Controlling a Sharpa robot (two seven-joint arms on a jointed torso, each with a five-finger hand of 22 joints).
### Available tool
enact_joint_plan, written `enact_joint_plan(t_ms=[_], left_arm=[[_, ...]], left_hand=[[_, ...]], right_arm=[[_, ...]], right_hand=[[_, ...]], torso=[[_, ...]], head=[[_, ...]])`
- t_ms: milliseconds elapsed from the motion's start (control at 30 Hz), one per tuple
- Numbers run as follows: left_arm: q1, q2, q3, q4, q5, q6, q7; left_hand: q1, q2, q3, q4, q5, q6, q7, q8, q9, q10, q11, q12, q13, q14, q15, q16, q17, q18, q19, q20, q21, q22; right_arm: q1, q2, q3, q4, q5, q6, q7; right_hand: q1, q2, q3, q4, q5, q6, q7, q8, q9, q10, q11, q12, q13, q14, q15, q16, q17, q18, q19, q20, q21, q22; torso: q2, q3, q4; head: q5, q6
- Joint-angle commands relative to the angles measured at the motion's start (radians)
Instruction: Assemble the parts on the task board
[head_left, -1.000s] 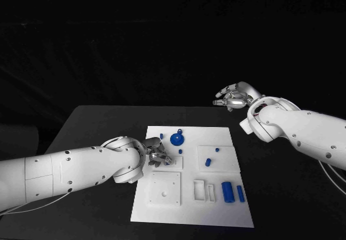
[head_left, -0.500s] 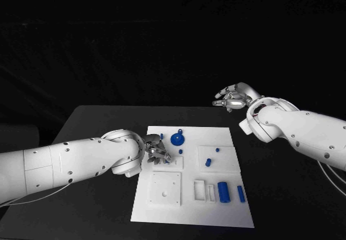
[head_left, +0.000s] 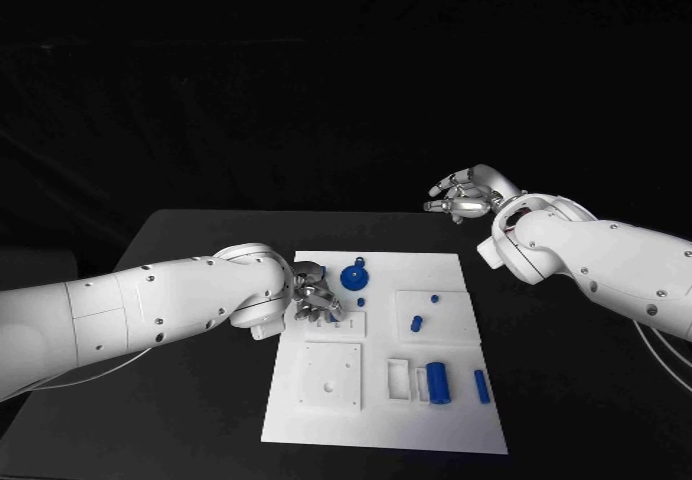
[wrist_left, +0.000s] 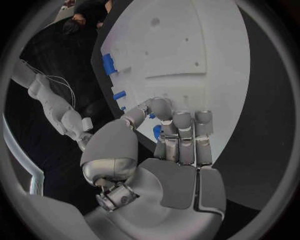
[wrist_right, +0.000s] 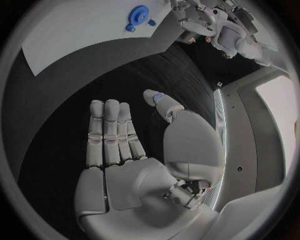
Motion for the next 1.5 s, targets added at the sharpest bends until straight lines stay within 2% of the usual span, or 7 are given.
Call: enact_joint_plan(t_ms=[33,333,633,867,1500], left_arm=[[0.007,0.016,0.001,-0.019,0.046,0.078,-0.022],[0.015,0.038,0.001,-0.055,0.072,0.155,-0.037],[0.017,0.052,0.001,-0.067,0.076,0.161,-0.04],[0.018,0.059,0.001,-0.073,0.067,0.162,-0.041],[0.018,0.064,0.001,-0.09,0.018,0.165,-0.041]], left_hand=[[0.016,0.027,0.001,-0.008,0.008,0.14,-0.096,0.004,0.002,-0.036,-0.035,-0.001,-0.002,-0.009,-0.015,0.005,-0.001,0.0,-0.006,-0.15,0.006,-0.001],[0.015,0.031,-0.001,-0.018,0.023,0.142,-0.098,0.004,0.012,-0.034,-0.036,0.006,-0.006,-0.008,-0.017,0.012,-0.004,0.0,-0.005,-0.15,0.011,-0.003],[0.012,0.036,-0.002,-0.024,0.034,0.144,-0.099,0.003,0.02,-0.033,-0.037,0.012,-0.008,-0.007,-0.017,0.017,-0.006,0.0,-0.005,-0.15,0.014,-0.004],[0.004,0.039,0.0,-0.032,0.061,0.148,-0.101,0.004,0.034,-0.03,-0.04,0.023,-0.012,-0.004,-0.02,0.027,-0.01,0.0,0.0,-0.15,0.014,-0.009],[-0.002,0.042,0.002,-0.033,0.07,0.149,-0.102,0.005,0.043,-0.029,-0.041,0.029,-0.014,-0.003,-0.022,0.032,-0.012,0.0,0.006,-0.15,0.011,-0.012]], right_arm=[[-0.001,0.002,0.0,-0.001,-0.001,0.014,0.007],[-0.006,0.005,0.0,-0.005,-0.001,0.015,0.007],[-0.007,0.006,0.0,-0.005,-0.001,0.014,0.008],[-0.007,0.006,0.0,-0.005,-0.001,0.014,0.008],[-0.01,0.01,0.0,-0.008,0.0,0.013,0.011]], right_hand=[[0.002,0.01,0.0,-0.005,0.003,0.001,0.01,0.003,0.001,-0.007,0.002,0.006,-0.002,-0.006,0.001,0.003,-0.001,0.015,0.002,0.0,-0.005,0.001],[0.003,0.011,0.001,-0.007,0.003,0.0,0.01,0.003,0.0,-0.008,0.003,0.007,-0.003,-0.007,0.001,0.004,-0.001,0.015,0.002,0.0,-0.006,0.001],[0.005,0.013,0.002,-0.009,0.002,0.0,0.01,0.003,0.0,-0.009,0.003,0.008,-0.005,-0.007,0.001,0.004,-0.002,0.015,0.002,0.0,-0.006,0.002],[0.006,0.013,0.002,-0.01,0.002,0.0,0.01,0.003,0.0,-0.009,0.003,0.009,-0.006,-0.008,0.001,0.004,-0.003,0.015,0.002,0.0,-0.007,0.003],[0.008,0.015,0.003,-0.012,0.001,0.0,0.01,0.003,0.0,-0.009,0.003,0.01,-0.008,-0.008,0.001,0.005,-0.004,0.015,0.002,0.0,-0.008,0.004]], torso=[[0.0,0.0004,0.0011],[-0.001,0.0011,0.0009],[-0.001,0.0008,0.0019],[-0.001,0.0005,0.0018],[-0.001,-0.0004,0.0022]], head=[[-0.001,-0.001],[0.0,-0.005],[0.0,-0.008],[0.001,-0.009],[0.001,-0.009]])
